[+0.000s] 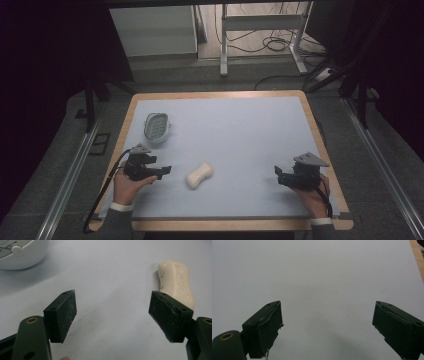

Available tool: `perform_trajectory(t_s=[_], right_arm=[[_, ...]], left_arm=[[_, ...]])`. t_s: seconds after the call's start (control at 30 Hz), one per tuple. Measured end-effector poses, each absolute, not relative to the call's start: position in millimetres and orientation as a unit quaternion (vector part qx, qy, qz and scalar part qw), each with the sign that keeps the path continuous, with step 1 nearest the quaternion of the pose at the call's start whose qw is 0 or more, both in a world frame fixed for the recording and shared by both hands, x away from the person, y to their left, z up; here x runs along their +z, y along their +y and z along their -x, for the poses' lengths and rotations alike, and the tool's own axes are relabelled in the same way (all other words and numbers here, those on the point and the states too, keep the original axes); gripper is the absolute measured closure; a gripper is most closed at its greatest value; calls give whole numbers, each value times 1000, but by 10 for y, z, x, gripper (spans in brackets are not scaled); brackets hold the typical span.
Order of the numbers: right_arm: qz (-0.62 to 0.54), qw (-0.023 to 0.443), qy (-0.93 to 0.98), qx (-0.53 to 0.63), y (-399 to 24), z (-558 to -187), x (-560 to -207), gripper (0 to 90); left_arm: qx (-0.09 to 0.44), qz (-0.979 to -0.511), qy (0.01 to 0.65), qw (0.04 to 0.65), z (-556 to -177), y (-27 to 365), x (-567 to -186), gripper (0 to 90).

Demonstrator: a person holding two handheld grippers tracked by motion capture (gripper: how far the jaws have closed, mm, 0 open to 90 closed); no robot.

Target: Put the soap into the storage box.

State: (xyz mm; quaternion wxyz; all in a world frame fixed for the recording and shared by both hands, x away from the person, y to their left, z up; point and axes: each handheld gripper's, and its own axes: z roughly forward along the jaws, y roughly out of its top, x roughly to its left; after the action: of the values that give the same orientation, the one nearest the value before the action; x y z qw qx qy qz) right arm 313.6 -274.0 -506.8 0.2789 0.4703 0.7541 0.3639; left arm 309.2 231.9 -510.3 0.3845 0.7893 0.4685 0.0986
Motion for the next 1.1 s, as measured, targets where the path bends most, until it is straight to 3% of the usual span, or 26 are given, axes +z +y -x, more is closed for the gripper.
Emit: perform_trajectory(t_s=[1.1], right_arm=[[-473,254,757,372,-2849,-3103,-5069,100]], left_arm=[[121,-787,477,371,-3037,2263,-4929,219]])
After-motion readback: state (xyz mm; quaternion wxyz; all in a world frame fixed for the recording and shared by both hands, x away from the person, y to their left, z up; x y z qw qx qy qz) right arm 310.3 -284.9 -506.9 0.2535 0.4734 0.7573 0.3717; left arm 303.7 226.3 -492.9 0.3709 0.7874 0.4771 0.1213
